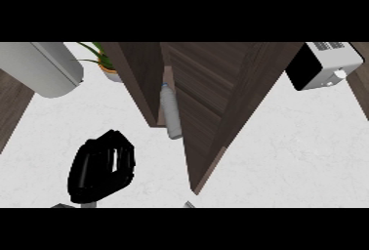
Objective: Pick up the bottled water, place it into the cabinet and close the cabinet
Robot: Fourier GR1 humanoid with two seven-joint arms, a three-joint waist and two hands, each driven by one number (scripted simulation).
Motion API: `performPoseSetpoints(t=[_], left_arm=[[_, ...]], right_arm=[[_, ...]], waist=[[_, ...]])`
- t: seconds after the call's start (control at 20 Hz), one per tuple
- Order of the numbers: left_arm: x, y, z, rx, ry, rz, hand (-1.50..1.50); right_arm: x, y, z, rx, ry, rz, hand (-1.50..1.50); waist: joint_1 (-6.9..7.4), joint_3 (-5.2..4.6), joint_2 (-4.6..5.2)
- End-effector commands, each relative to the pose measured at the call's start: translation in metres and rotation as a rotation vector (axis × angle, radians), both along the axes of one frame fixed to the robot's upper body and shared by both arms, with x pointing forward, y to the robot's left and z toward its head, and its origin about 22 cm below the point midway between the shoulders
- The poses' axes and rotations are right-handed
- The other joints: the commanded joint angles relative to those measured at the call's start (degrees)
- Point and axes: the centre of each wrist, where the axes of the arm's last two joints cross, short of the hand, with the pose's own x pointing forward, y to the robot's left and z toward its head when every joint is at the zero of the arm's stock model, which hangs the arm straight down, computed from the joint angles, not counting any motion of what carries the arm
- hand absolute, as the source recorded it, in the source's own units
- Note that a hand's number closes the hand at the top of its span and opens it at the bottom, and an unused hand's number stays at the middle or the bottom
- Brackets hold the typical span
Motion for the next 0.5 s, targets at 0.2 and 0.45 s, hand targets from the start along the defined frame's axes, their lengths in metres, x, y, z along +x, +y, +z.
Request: performPoseSetpoints(t=[0.2, 0.45], left_arm=[[-0.033, 0.031, 0.003, -0.035, 0.007, 0.065, 1.5], [-0.039, 0.062, 0.018, -0.017, -0.013, 0.065, 1.5]], right_arm=[[-0.007, 0.065, 0.011, 0.027, -0.032, 0.191, 1.5], [-0.002, 0.085, 0.019, -0.031, -0.197, 0.149, 1.5]], waist=[[-0.09, -0.08, -0.03], [0.73, -0.21, -0.3]])
